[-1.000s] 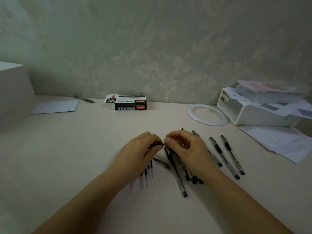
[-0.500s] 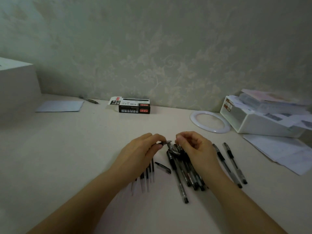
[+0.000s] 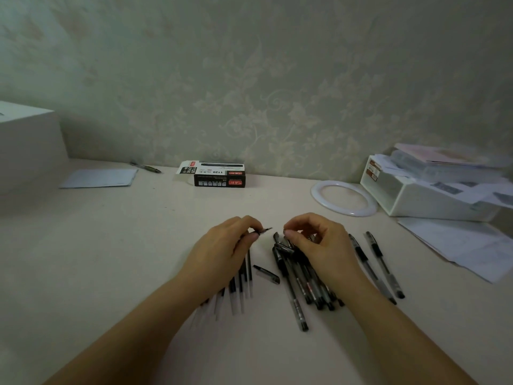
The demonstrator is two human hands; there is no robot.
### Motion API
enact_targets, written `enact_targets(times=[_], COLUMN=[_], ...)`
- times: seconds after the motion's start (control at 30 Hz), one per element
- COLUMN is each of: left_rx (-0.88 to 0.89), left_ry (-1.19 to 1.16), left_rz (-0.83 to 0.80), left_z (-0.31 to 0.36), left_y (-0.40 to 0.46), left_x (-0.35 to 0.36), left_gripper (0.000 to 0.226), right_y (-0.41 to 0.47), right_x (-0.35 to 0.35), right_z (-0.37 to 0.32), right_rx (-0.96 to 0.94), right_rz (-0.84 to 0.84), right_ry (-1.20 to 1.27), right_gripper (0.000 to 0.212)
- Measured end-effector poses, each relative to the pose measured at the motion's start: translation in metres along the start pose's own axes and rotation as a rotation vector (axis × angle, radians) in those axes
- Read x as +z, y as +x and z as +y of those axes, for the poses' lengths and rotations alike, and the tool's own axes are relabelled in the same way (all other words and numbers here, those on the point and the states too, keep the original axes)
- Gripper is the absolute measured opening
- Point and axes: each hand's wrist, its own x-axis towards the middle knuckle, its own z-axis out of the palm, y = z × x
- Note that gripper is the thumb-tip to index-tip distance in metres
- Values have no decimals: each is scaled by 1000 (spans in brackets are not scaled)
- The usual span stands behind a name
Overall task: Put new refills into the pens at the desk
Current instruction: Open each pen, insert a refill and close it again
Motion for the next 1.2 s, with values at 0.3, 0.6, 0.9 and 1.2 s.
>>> enact_targets(times=[0.3,0.6,0.9,1.2], left_rx=[-29,-90,23,-44], left_ry=[28,-64,-204,-206], left_rz=[10,47,89,37], left_z=[-1,-1,14,9], left_y=[-2,0,-1,-1], left_x=[1,4,2,7], left_gripper=[15,14,5,14], right_y=[-1,-1,-2,11], right_x=[26,19,17,3], right_z=[-2,-2,-21,-20], right_rx=[-380,-231,189,389], right_rz=[-376,-141,-53,110], right_ry=[-693,-467,375,690], right_gripper=[24,19,7,11])
